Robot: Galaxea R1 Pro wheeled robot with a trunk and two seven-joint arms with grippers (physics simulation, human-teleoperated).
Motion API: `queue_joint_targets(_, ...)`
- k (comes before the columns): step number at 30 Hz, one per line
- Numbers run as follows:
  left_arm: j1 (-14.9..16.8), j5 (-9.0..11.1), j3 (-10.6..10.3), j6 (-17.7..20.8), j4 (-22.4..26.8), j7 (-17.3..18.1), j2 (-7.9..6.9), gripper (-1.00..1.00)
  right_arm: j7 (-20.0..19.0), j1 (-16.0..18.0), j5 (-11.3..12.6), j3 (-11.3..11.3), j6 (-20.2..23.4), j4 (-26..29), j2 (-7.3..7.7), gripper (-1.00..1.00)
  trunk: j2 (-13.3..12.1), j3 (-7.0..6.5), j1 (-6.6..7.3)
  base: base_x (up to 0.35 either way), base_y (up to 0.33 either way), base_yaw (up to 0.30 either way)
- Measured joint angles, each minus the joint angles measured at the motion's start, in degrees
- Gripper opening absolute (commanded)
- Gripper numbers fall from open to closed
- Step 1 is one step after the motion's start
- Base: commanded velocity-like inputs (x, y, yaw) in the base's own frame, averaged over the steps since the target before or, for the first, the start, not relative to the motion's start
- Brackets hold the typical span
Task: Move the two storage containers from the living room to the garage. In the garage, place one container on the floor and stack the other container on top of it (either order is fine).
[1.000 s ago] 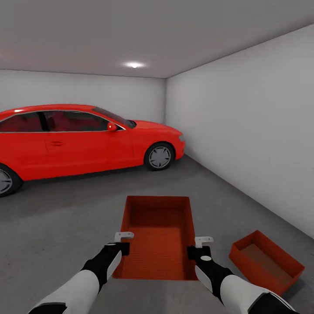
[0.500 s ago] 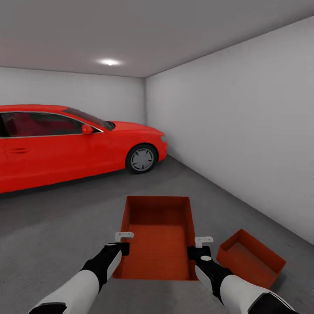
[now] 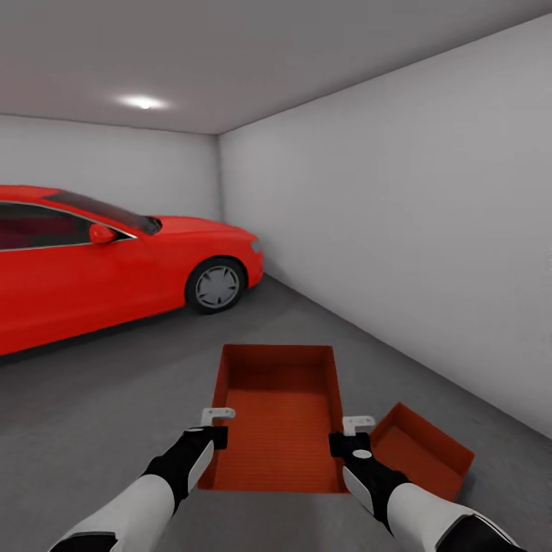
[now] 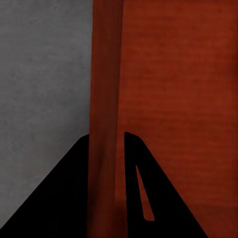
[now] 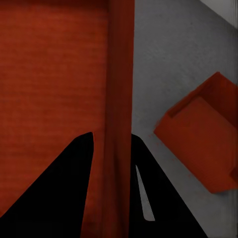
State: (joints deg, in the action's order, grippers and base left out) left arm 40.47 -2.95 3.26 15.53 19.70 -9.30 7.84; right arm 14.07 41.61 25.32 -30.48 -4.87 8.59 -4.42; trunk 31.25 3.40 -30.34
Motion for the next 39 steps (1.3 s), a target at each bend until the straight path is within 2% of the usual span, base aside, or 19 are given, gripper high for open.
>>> queue_joint_targets(8, -0.01, -0.02, -0.05, 0.01, 0.15, 0.00, -0.01, -1.00, -0.02, 0.01, 0.03, 0.02, -0.15, -0.01, -0.01, -1.00, 0.00, 0.00, 0.00, 0.322, 0.000, -0.128)
queue_joint_targets(35, 0.00, 0.01, -0.01, 0.00, 0.05, -0.01, 0.00, -1.00, 0.00, 0.00, 0.04, -0.02, -0.06, 0.00, 0.00, -1.00, 0.00, 0.00, 0.00, 0.320, 0.000, -0.236)
queue_joint_targets(39, -0.01, 0.02, -0.02, 0.01, 0.09, -0.01, -0.01, -1.00, -0.01, 0.01, 0.03, -0.01, -0.07, 0.00, -0.01, -1.00, -0.01, 0.00, -0.02, 0.181, 0.000, -0.072)
